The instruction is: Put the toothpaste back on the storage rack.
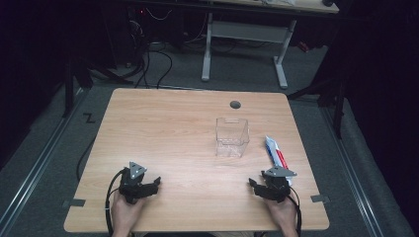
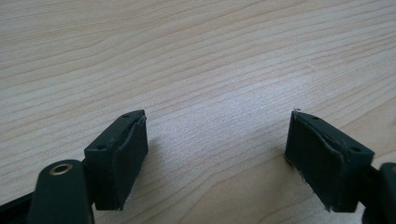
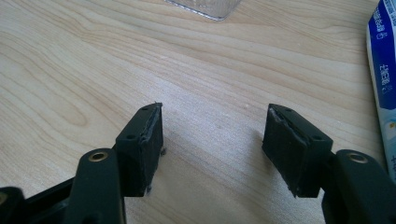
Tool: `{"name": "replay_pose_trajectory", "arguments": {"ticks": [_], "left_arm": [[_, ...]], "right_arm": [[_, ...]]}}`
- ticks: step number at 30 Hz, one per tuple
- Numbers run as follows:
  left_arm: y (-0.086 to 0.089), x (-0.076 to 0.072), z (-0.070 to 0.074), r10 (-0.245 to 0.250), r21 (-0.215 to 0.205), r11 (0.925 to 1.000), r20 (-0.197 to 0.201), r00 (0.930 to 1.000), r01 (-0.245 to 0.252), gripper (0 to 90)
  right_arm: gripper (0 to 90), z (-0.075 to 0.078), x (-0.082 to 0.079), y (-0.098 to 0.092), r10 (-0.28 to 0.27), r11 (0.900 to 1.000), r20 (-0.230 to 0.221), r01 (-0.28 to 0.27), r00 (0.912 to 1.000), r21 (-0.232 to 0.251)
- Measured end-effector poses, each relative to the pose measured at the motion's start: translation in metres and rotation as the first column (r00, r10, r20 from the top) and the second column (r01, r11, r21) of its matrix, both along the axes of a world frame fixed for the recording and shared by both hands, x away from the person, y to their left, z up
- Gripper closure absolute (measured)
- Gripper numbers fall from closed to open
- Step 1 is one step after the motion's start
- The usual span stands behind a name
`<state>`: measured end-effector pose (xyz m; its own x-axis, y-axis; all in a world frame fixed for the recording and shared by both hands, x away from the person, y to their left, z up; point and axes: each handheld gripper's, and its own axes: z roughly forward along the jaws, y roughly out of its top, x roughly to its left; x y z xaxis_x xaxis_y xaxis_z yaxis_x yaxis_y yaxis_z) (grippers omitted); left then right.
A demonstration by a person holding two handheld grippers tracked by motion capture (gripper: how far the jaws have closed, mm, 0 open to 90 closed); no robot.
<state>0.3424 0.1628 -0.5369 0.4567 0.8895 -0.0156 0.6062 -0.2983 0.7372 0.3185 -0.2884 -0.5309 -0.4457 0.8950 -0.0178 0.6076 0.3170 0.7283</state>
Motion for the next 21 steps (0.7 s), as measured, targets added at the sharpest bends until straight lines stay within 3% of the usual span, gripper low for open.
{"name": "replay_pose_trajectory", "arguments": {"ticks": [21], "left_arm": [[0.0, 0.0, 0.0, 0.0, 0.0, 1.0, 0.0, 1.0, 0.0, 21.3]], "right_arm": [[37.2, 0.0, -0.0002, 0.0003, -0.004, 1.0, -0.001, 0.004, 1.0, 0.001]]}}
